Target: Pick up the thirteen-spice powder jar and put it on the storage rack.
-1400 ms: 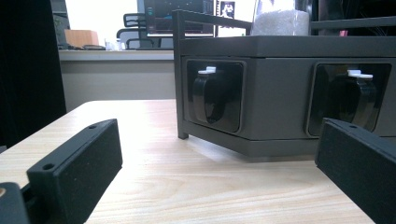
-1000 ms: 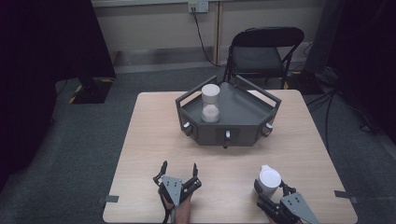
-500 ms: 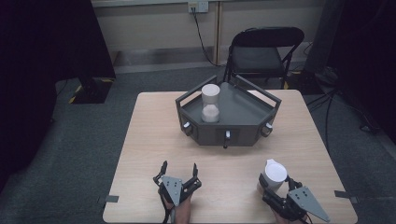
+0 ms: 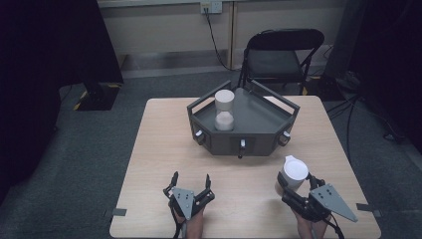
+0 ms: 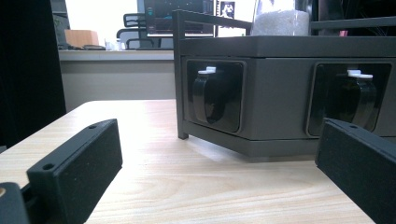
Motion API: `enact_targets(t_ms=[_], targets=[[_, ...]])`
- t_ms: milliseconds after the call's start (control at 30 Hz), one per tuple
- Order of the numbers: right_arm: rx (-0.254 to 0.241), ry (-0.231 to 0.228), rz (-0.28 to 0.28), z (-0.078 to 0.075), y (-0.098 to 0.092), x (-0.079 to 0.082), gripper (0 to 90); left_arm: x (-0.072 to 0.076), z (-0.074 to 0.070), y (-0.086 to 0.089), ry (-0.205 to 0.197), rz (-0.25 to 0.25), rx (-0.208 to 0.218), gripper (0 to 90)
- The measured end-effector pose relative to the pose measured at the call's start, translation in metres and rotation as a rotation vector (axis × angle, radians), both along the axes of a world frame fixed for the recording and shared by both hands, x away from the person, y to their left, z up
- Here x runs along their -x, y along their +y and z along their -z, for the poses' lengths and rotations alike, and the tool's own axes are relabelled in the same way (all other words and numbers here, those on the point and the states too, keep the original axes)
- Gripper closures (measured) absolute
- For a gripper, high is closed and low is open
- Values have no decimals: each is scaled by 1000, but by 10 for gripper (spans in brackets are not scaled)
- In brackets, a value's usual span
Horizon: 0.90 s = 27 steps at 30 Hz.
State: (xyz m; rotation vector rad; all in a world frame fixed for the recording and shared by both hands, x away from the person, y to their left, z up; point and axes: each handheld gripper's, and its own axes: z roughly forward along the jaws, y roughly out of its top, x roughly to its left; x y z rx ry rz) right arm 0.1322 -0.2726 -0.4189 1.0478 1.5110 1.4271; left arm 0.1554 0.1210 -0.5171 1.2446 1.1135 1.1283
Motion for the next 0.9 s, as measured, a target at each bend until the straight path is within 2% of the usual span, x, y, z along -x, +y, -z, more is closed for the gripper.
enact_targets(t_ms=[433, 700, 900], targets=[[10, -13, -37, -27, -2, -24, 300, 0, 0, 0, 0, 0, 0, 0], [13, -14, -50, -47, 6, -38, 300, 0, 0, 0, 0, 1, 0, 0], [0, -16, -55, -58, 15, -57, 300, 0, 0, 0, 0, 3, 0, 0]])
